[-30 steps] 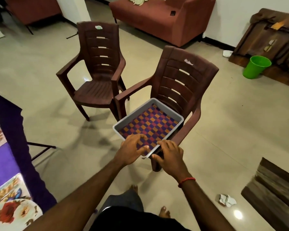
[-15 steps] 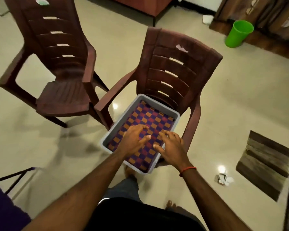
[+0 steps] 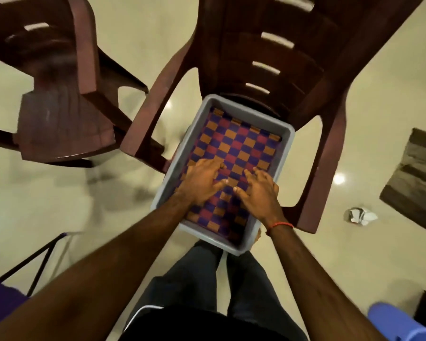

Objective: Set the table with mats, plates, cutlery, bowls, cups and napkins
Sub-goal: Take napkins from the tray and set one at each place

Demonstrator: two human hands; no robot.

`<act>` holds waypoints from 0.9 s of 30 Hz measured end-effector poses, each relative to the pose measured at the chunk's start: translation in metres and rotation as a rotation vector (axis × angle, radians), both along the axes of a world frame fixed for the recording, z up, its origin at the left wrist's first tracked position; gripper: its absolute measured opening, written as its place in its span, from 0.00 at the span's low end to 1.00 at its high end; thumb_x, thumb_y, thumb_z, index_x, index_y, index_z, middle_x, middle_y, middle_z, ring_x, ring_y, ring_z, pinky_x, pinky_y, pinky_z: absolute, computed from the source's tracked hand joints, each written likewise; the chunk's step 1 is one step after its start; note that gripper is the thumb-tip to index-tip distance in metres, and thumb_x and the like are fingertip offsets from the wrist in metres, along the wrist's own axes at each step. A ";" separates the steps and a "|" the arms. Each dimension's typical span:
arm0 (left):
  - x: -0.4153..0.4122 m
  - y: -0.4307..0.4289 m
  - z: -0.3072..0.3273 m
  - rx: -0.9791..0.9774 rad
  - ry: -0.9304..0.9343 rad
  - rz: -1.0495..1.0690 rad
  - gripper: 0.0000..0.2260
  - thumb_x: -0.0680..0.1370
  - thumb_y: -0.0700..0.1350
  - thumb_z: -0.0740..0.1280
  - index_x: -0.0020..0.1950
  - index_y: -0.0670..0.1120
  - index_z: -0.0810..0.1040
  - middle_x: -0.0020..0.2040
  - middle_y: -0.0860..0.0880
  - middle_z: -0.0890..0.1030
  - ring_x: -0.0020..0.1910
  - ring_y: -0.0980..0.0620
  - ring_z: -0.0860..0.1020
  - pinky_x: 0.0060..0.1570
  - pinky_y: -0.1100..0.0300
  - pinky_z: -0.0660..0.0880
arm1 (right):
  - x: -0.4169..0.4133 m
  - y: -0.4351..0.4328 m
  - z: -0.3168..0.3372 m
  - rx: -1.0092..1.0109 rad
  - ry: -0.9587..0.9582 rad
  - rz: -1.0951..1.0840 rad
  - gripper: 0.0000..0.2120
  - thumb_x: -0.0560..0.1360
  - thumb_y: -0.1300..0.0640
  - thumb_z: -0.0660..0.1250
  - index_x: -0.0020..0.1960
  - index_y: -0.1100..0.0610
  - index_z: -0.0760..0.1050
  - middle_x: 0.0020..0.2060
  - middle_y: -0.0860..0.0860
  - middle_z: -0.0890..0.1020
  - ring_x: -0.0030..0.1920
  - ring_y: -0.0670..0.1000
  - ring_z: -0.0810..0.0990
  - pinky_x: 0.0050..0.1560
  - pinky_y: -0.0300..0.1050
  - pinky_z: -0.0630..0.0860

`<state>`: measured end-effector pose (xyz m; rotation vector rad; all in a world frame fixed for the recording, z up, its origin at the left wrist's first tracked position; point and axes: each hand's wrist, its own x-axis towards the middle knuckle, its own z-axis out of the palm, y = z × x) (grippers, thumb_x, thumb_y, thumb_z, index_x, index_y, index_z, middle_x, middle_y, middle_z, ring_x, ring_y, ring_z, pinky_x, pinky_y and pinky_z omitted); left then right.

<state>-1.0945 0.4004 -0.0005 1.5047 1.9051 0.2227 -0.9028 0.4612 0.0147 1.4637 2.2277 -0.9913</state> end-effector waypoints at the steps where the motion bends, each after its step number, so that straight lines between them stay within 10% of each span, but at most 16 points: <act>1: -0.003 0.002 -0.014 -0.018 0.001 0.007 0.19 0.78 0.59 0.68 0.65 0.53 0.75 0.63 0.52 0.79 0.67 0.48 0.72 0.63 0.43 0.71 | -0.003 0.002 -0.017 -0.014 -0.016 0.003 0.31 0.80 0.40 0.62 0.79 0.50 0.60 0.79 0.56 0.60 0.78 0.58 0.54 0.74 0.57 0.55; 8: -0.016 0.020 -0.103 -0.106 0.055 -0.038 0.19 0.77 0.54 0.72 0.67 0.51 0.76 0.69 0.51 0.75 0.72 0.48 0.67 0.68 0.44 0.66 | -0.010 0.013 -0.117 -0.018 -0.059 -0.051 0.32 0.79 0.45 0.66 0.79 0.52 0.60 0.76 0.57 0.64 0.76 0.60 0.60 0.74 0.61 0.62; 14: -0.018 0.029 -0.165 -0.093 0.124 -0.077 0.18 0.76 0.55 0.73 0.64 0.52 0.80 0.71 0.51 0.70 0.74 0.49 0.61 0.68 0.43 0.63 | -0.007 0.015 -0.179 0.176 -0.042 -0.008 0.18 0.73 0.51 0.75 0.62 0.53 0.80 0.56 0.55 0.78 0.58 0.59 0.73 0.55 0.57 0.76; 27: -0.013 0.034 -0.183 0.088 0.137 -0.084 0.01 0.75 0.46 0.74 0.46 0.50 0.84 0.68 0.52 0.74 0.72 0.50 0.64 0.60 0.53 0.53 | -0.012 0.015 -0.184 0.364 0.051 -0.049 0.03 0.74 0.54 0.70 0.46 0.51 0.82 0.41 0.49 0.79 0.45 0.54 0.76 0.45 0.50 0.70</act>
